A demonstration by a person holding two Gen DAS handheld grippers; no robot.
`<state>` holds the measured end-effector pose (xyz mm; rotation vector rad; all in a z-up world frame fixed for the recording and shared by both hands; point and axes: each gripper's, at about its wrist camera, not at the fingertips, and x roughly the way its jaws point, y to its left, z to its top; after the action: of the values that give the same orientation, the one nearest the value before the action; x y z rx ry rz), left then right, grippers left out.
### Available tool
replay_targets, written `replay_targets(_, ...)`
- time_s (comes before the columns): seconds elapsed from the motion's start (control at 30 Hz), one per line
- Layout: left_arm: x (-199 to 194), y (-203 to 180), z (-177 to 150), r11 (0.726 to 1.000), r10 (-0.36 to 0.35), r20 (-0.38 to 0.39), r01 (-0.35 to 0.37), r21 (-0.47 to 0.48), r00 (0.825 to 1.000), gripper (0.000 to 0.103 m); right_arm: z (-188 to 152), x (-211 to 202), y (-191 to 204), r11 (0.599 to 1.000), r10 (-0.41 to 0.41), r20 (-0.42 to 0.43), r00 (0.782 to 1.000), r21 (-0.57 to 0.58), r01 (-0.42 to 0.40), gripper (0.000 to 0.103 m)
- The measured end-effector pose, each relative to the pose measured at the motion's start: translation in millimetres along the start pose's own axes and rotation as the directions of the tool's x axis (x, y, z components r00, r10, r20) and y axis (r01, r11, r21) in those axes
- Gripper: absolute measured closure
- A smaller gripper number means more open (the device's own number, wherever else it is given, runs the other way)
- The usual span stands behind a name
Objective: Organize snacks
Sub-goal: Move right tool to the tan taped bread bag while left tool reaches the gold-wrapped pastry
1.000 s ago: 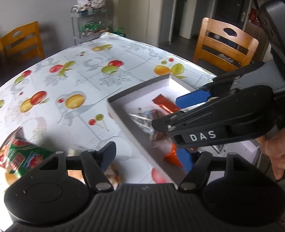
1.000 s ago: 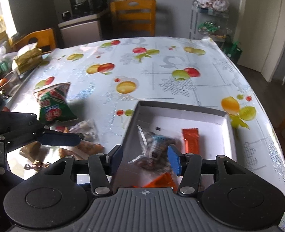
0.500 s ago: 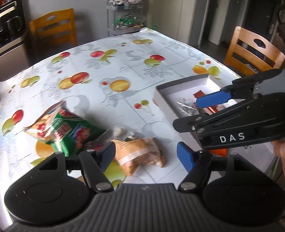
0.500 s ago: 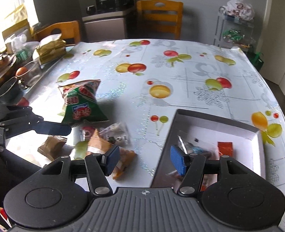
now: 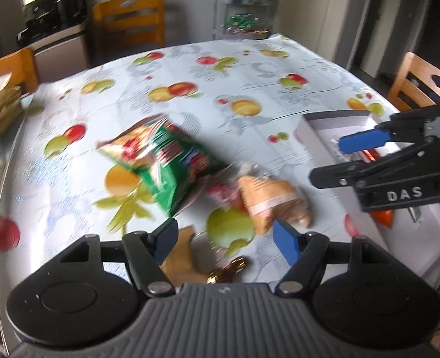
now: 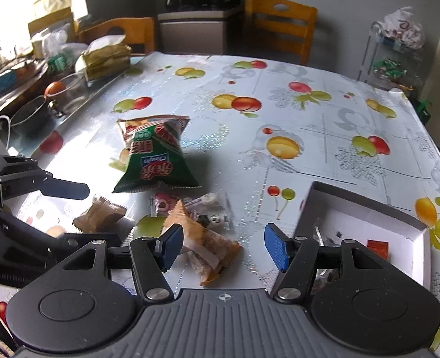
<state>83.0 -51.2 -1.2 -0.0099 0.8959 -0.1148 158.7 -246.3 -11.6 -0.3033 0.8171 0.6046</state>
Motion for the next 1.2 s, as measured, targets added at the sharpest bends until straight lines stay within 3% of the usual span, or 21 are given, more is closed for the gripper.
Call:
replay_targets(0.47,19,35,-10,0.983,0.033,-0.062,-0.044,-0.178,0.998,0.033,-3,20,20,0.987,0.026,-0.045,0.999,-0.155,-0.033,0.042)
replay_targets(1.2,37,55,-18,0.966,0.024,-0.111,-0.052,-0.253,0.994,0.033,0,54,38,0.951,0.059,-0.117,0.991,-0.294,-0.091,0.039)
